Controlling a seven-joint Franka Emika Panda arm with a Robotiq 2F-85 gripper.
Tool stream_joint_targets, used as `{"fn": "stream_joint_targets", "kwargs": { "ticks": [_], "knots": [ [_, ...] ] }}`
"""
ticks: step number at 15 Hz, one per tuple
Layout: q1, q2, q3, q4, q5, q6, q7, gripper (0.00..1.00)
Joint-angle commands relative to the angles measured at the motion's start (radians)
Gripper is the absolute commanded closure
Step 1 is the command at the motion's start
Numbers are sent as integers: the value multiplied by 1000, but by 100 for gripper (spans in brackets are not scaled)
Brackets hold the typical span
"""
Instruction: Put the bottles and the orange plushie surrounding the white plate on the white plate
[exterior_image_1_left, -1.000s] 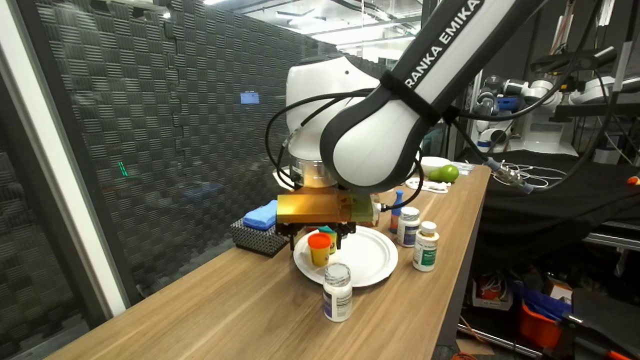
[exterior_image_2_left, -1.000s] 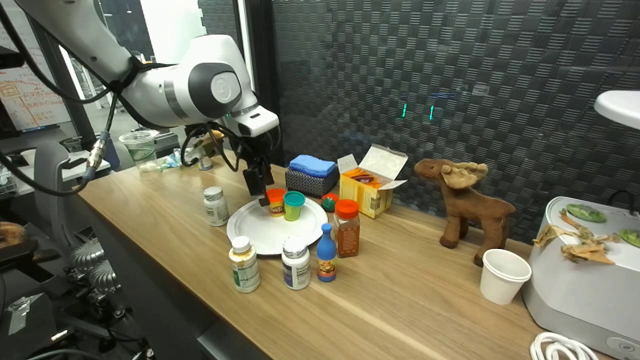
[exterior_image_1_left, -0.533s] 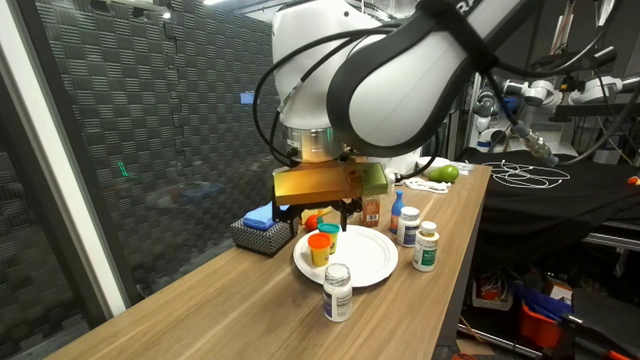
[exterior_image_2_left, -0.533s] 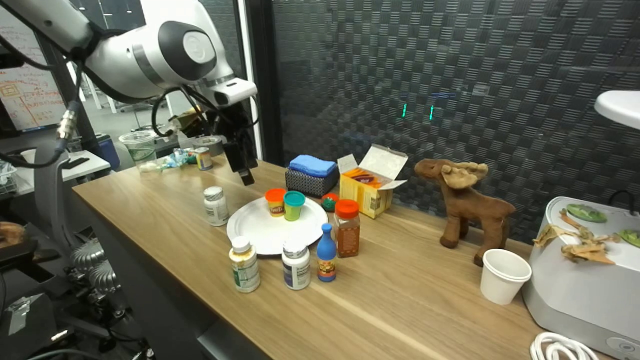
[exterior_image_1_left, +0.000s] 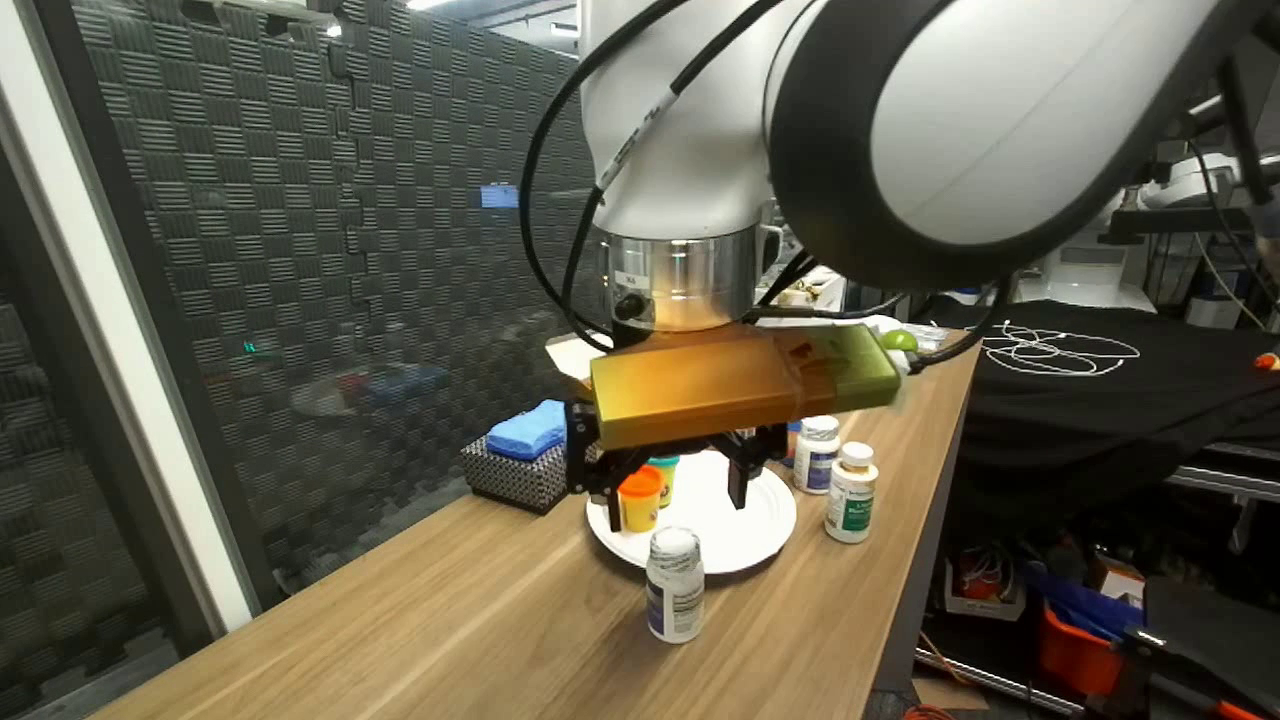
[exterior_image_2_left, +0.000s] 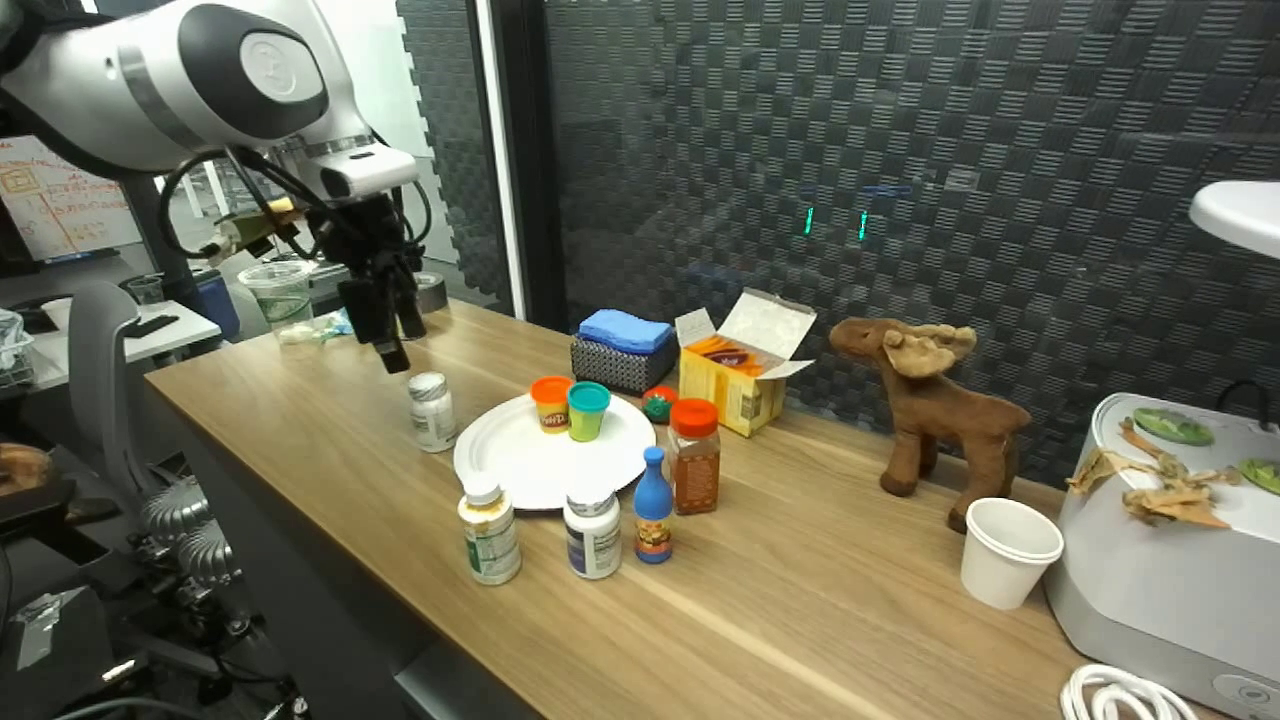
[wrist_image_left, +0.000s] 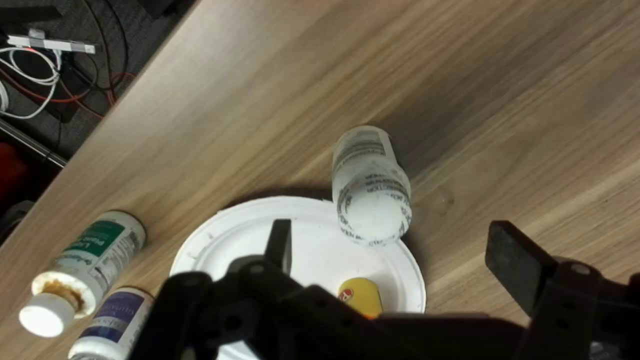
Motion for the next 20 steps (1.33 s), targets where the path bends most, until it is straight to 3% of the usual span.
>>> {"fn": "stream_joint_targets", "kwargs": {
  "ticks": [1, 8, 16, 18, 20],
  "knots": [
    [-39, -39, 40, -85, 22, 87, 2, 0],
    [-66, -11, 33, -130, 9, 216, 10, 0],
    [-84, 28, 30, -118, 36, 267, -11, 0],
    [-83, 42, 30, -115, 41, 279, -21, 26],
    [-82, 48, 28, -111, 46, 285, -28, 42]
  ]
}}
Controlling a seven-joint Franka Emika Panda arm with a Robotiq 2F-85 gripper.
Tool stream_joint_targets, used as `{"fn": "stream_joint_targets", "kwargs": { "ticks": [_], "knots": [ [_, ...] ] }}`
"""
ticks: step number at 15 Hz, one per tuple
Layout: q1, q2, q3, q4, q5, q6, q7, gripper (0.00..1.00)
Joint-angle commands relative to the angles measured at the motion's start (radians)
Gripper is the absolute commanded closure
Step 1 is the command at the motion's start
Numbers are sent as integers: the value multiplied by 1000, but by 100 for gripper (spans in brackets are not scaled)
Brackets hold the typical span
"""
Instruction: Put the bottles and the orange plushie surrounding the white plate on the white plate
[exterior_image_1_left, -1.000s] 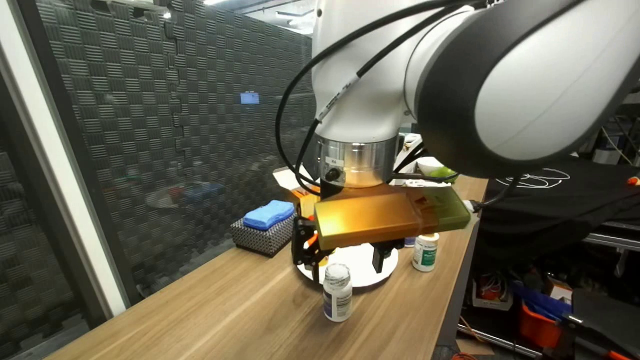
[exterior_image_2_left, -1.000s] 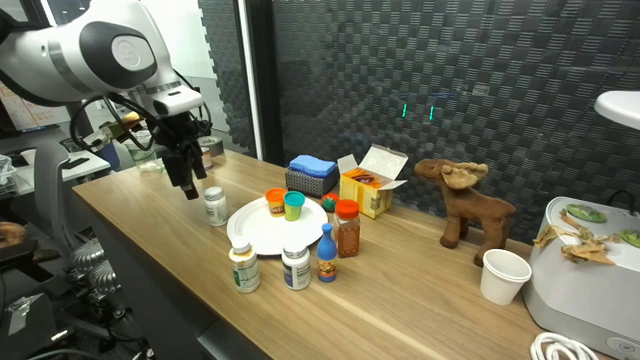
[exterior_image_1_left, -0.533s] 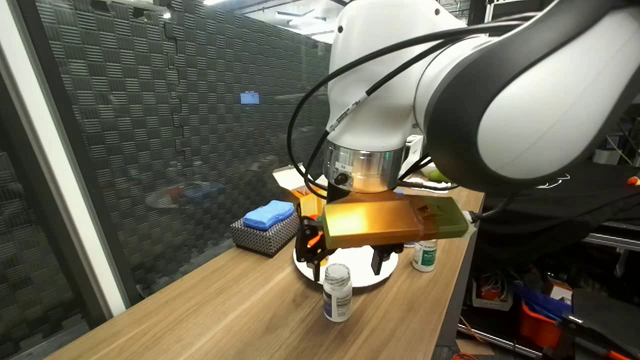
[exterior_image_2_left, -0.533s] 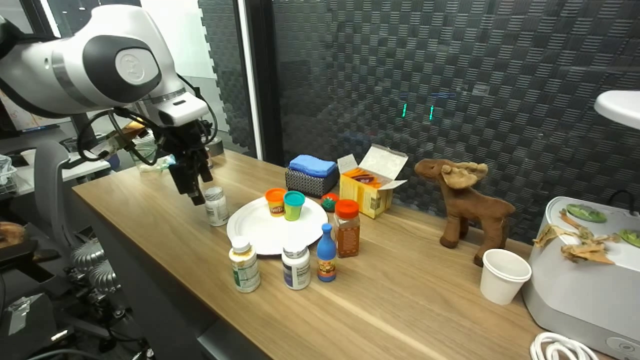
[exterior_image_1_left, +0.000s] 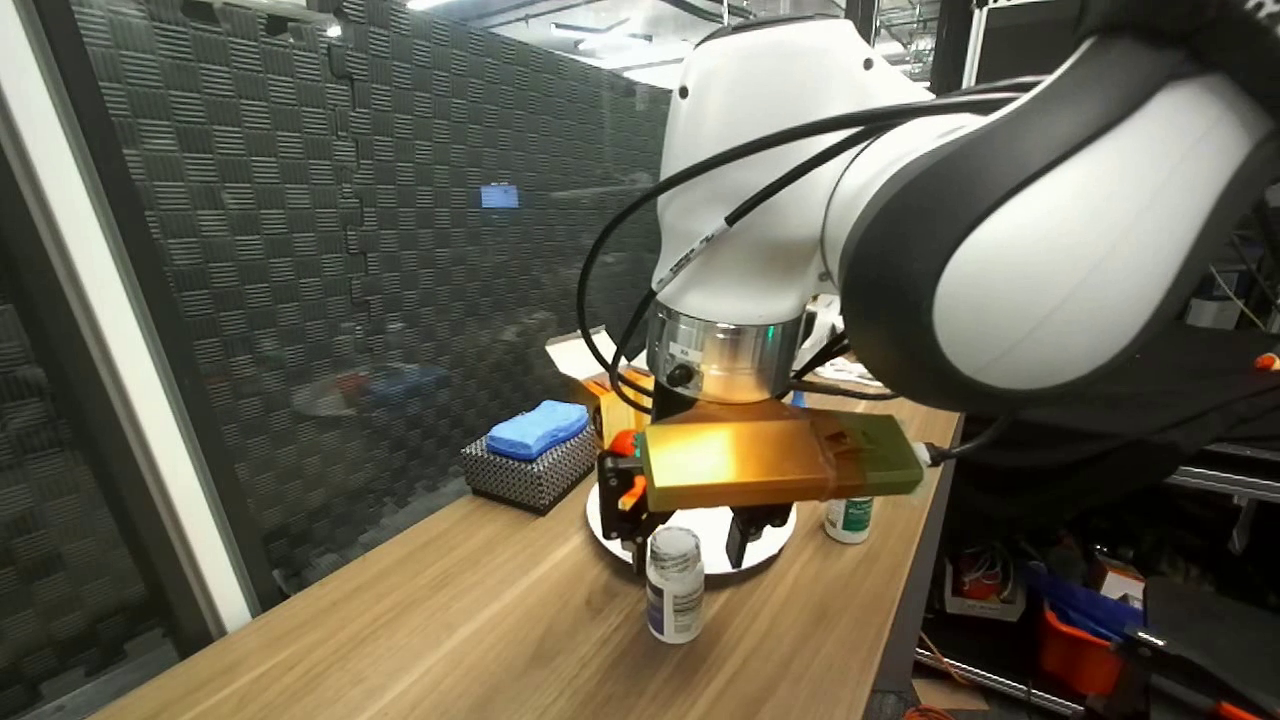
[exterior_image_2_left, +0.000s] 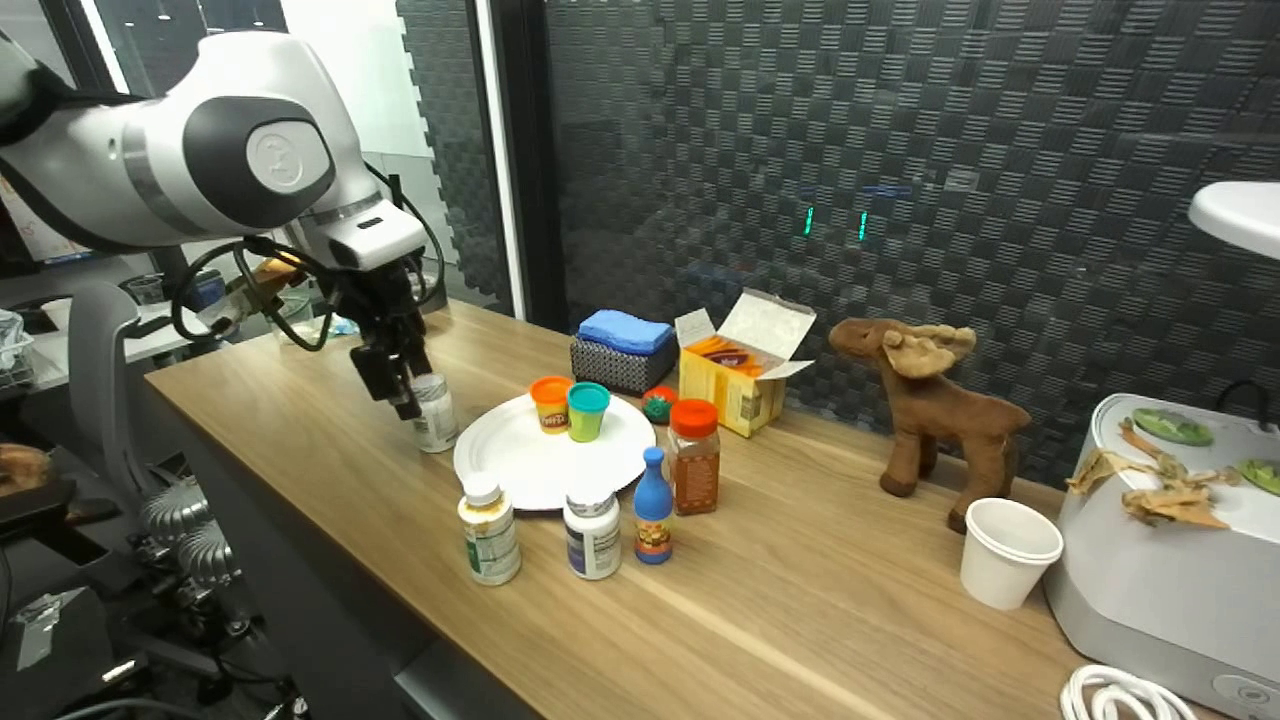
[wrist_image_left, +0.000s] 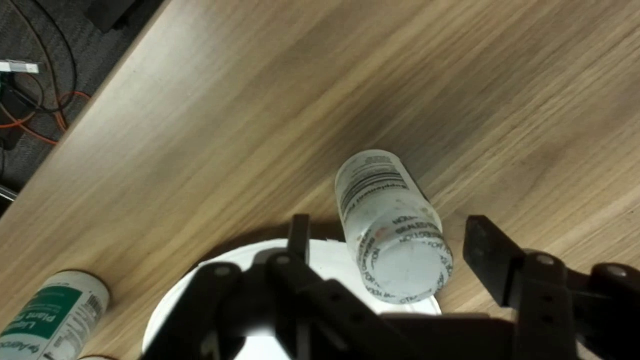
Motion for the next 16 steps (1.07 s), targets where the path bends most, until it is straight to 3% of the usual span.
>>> {"fn": "stream_joint_targets", "kwargs": {
  "ticks": [1, 4, 6, 12, 16],
  "knots": [
    [-6, 6, 5, 7, 28, 30, -27, 51],
    [-1, -25, -3, 3, 5, 13, -12, 73],
    [-1, -61, -4, -3, -12, 4, -10, 80],
    [-29, -153, 5, 7, -79, -72, -13, 80],
    [-67, -121, 7, 21, -102, -107, -19, 80]
  ]
}}
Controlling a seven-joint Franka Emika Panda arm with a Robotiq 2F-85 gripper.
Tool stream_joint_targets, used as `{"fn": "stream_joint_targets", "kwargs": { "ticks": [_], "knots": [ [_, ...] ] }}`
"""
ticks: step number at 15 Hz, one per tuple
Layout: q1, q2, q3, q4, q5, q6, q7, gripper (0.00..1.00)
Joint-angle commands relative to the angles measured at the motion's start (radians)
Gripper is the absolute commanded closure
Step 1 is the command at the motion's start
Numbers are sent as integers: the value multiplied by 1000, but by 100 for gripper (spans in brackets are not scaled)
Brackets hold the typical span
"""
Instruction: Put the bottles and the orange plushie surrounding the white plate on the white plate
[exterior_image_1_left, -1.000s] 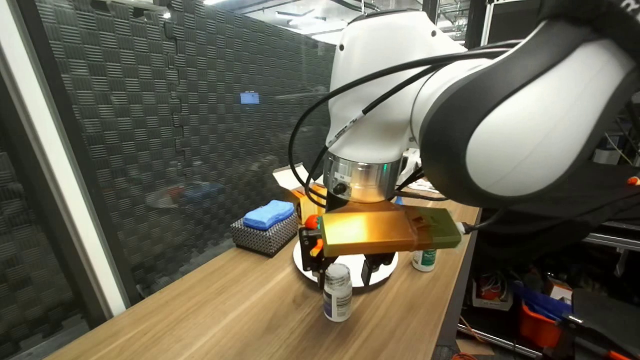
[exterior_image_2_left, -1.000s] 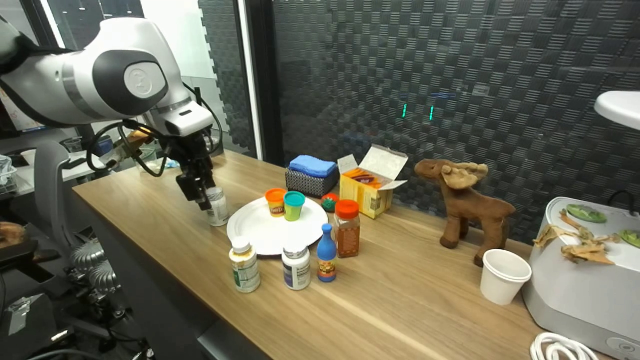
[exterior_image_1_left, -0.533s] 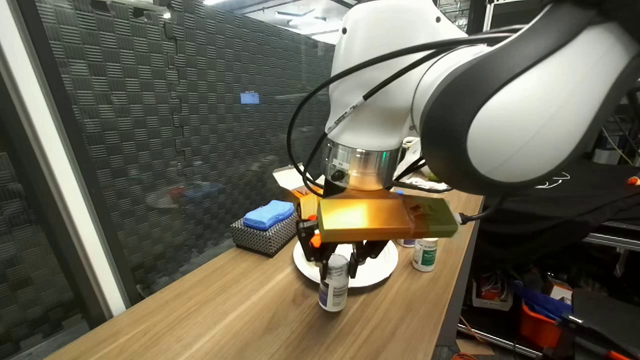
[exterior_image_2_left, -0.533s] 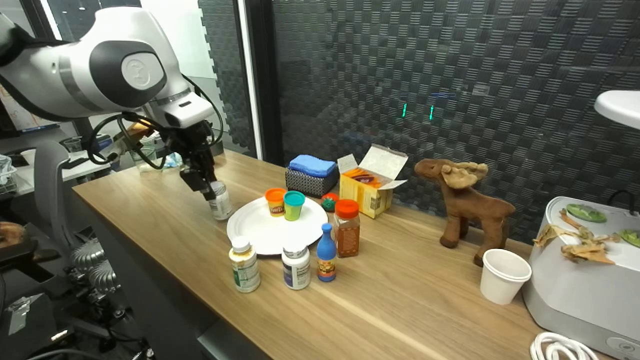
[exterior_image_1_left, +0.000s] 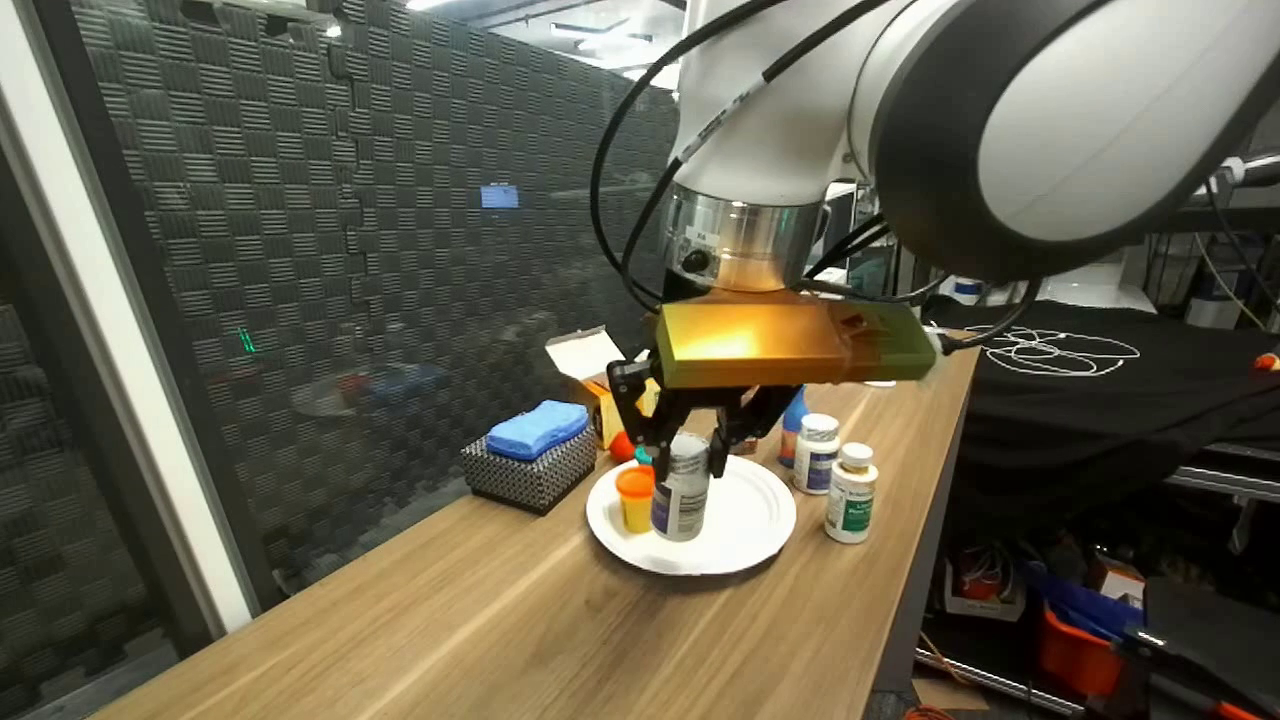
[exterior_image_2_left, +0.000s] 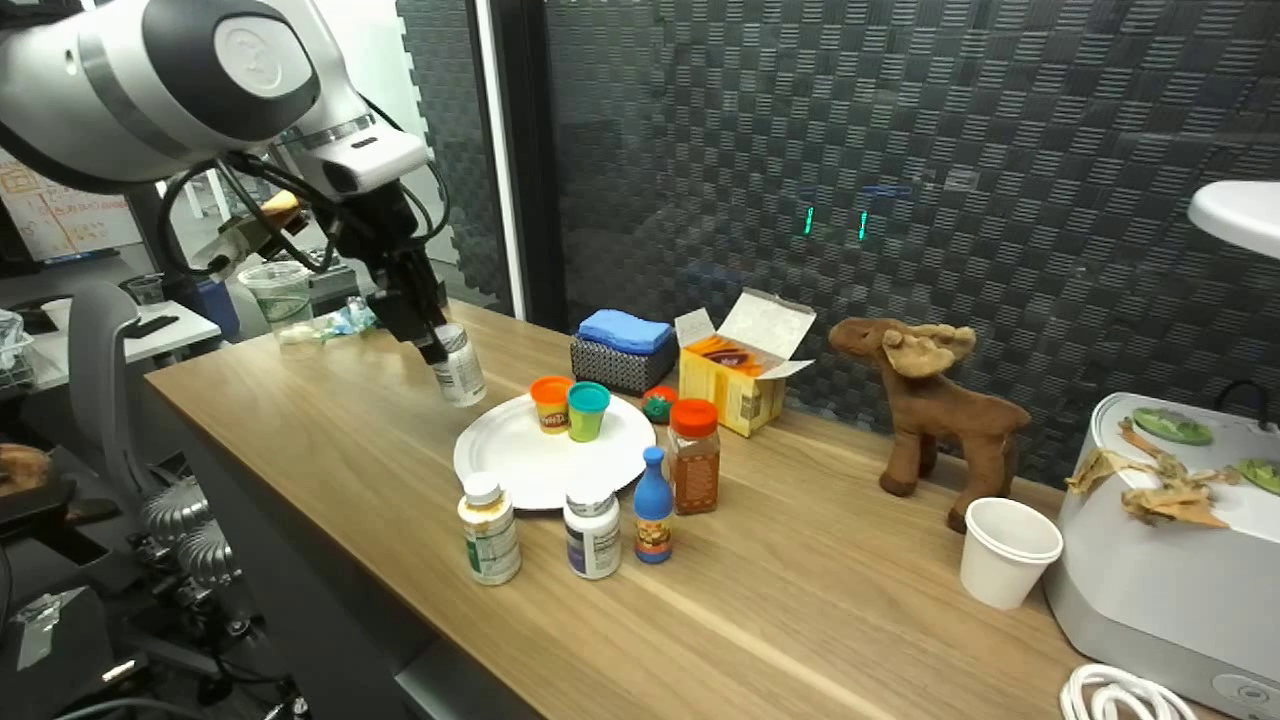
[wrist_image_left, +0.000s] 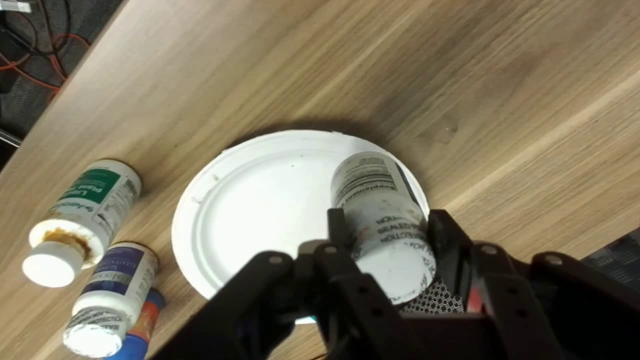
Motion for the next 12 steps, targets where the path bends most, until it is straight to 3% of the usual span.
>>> {"fn": "stream_joint_targets", "kwargs": {
  "ticks": [1, 7, 12],
  "knots": [
    [-38, 29, 11, 10, 0, -10, -36, 80],
    [-46, 145, -22, 46, -49, 40, -41, 80],
    [-41, 160, -46, 84, -46, 61, -78, 80]
  ]
}}
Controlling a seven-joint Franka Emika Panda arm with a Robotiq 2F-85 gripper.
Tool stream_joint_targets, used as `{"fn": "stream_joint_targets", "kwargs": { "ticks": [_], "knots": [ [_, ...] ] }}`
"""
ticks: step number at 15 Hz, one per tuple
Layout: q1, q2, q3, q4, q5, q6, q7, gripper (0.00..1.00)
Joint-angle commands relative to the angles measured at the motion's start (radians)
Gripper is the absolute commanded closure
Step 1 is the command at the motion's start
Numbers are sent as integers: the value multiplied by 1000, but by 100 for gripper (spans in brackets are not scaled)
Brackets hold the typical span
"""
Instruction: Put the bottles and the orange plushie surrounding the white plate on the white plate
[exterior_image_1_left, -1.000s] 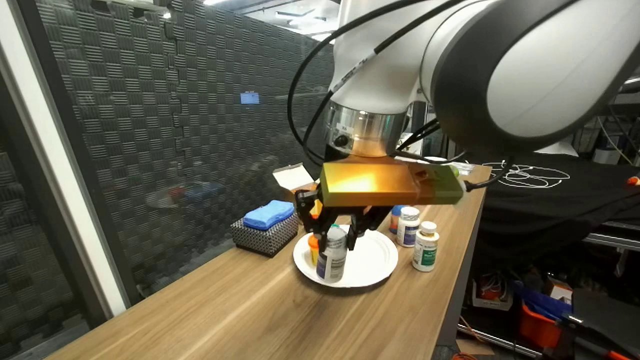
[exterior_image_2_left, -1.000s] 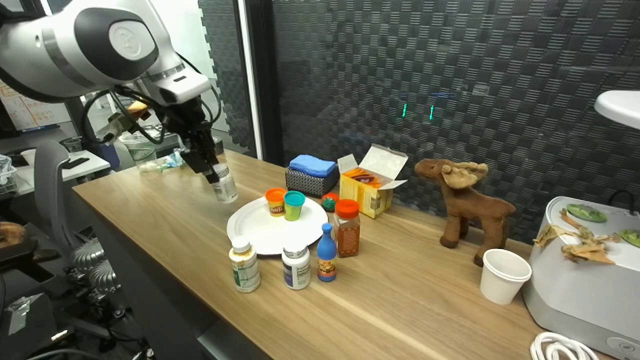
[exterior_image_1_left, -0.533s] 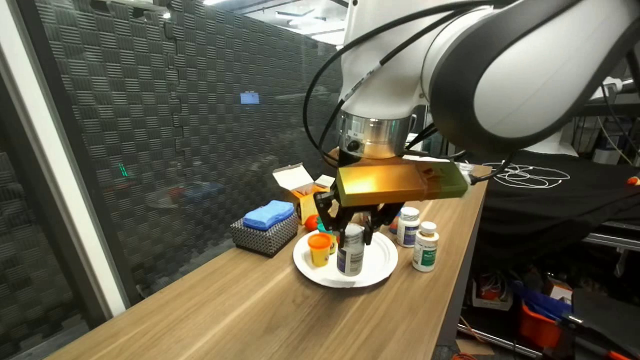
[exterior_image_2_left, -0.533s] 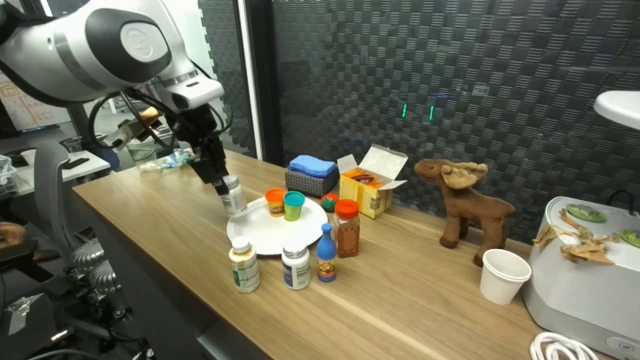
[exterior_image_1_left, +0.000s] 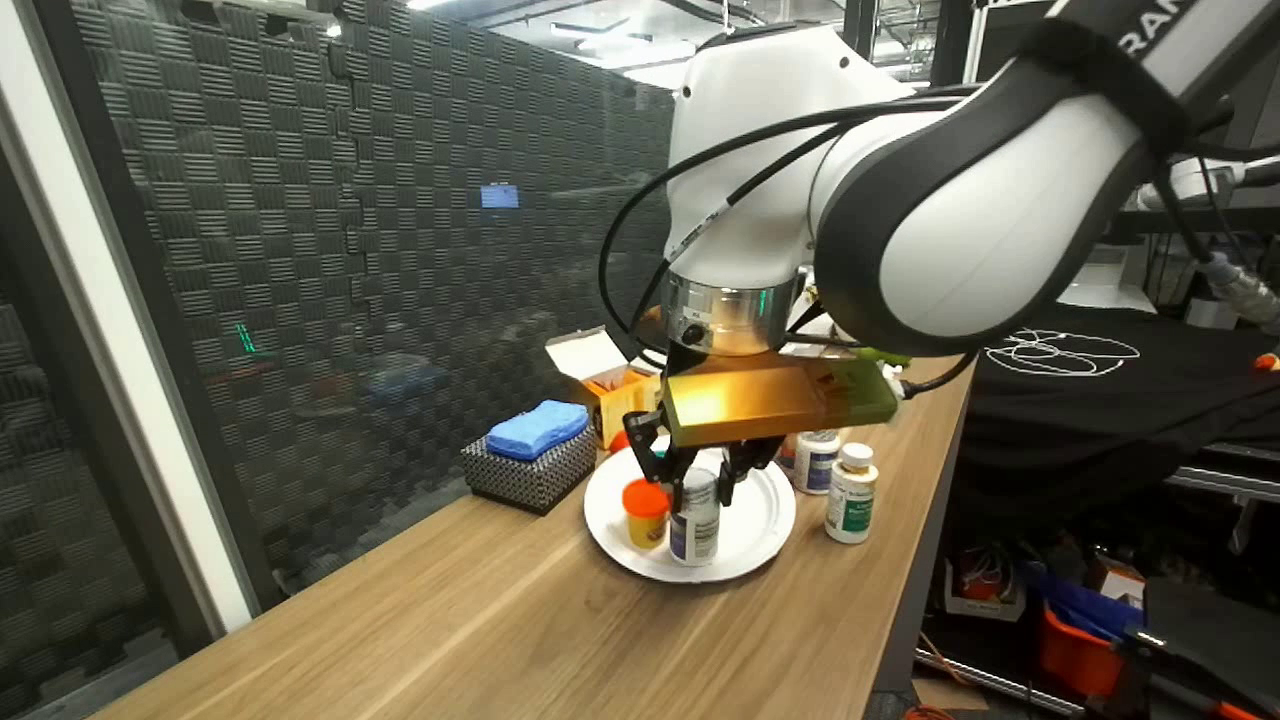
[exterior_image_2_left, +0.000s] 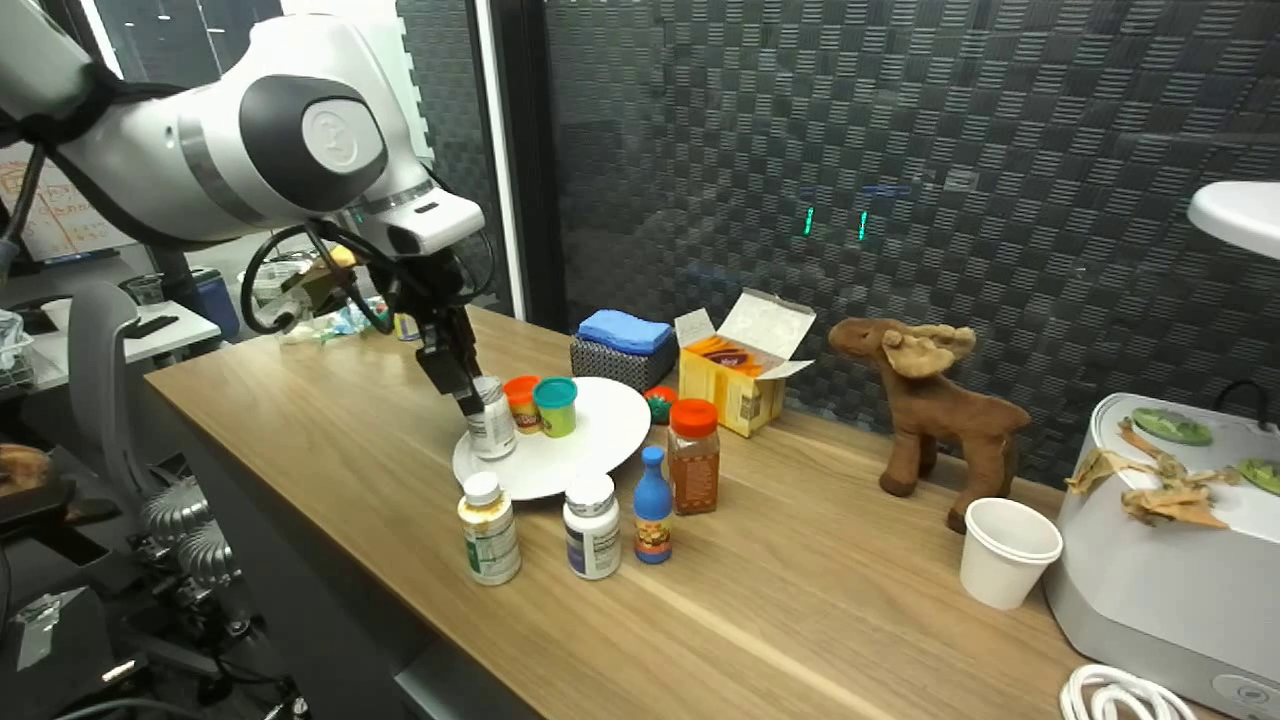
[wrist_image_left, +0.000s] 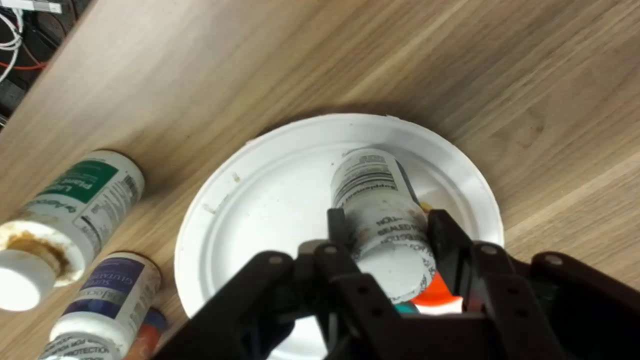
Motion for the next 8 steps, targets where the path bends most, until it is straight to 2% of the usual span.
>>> {"fn": "stream_joint_targets", "kwargs": {
  "ticks": [1, 8],
  "knots": [
    [4, 17, -23, 45, -14, 27, -31, 80],
    [2, 43, -39, 54, 24, 52, -79, 80]
  ]
}}
